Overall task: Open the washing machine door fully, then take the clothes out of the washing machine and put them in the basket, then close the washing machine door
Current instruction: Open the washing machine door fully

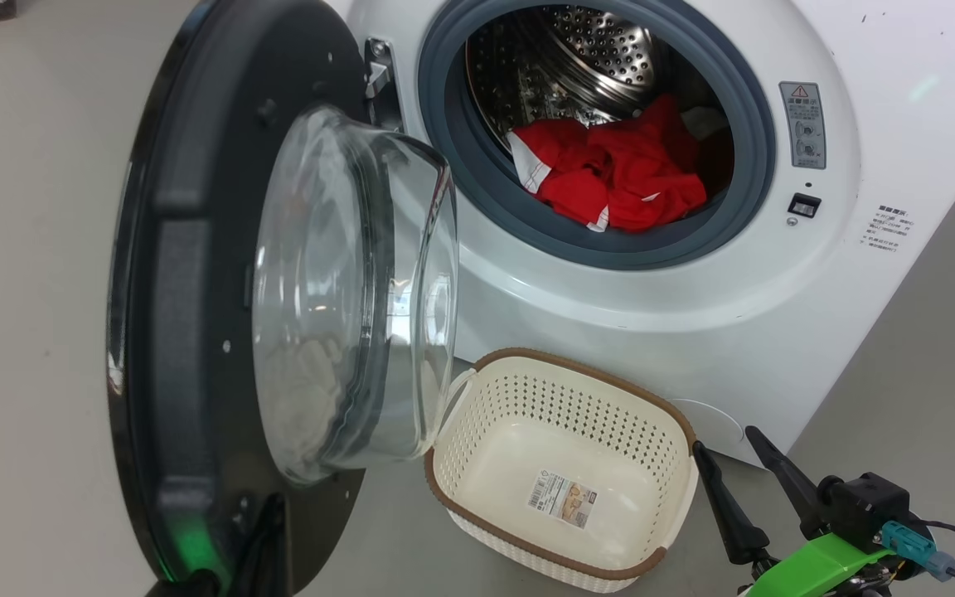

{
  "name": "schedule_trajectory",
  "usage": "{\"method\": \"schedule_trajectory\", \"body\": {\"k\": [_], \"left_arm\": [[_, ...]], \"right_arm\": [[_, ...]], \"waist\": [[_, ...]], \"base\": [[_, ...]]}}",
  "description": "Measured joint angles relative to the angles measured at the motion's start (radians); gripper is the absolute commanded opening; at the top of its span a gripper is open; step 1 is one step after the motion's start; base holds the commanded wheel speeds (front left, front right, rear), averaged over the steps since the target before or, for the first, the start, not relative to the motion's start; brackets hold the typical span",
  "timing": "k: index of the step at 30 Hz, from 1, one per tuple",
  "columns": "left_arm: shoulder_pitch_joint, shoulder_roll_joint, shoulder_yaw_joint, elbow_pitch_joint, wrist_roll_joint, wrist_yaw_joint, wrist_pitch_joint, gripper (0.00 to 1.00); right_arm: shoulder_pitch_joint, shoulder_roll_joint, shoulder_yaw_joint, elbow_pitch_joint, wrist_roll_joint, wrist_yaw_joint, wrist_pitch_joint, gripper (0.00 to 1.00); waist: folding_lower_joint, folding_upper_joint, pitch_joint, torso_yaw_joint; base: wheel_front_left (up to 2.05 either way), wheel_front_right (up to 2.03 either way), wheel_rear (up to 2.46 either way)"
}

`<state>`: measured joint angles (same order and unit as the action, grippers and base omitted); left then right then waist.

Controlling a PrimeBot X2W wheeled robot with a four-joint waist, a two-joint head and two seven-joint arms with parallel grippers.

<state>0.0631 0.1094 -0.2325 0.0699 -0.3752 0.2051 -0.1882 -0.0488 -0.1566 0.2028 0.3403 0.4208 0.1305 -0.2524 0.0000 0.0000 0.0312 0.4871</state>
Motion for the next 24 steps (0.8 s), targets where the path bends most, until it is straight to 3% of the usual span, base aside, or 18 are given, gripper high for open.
{"method": "schedule_trajectory", "body": {"k": [24], "left_arm": [[-0.03, 0.06, 0.175, 0.099, -0.05, 0.042, -0.051, 0.0]], "right_arm": [[-0.01, -0.003, -0.021, -0.009, 0.0, 0.0, 0.0, 1.0]], "waist": [[0.0001, 0.0, 0.023, -0.019]], "base": [[0.0, 0.0, 0.0]]}}
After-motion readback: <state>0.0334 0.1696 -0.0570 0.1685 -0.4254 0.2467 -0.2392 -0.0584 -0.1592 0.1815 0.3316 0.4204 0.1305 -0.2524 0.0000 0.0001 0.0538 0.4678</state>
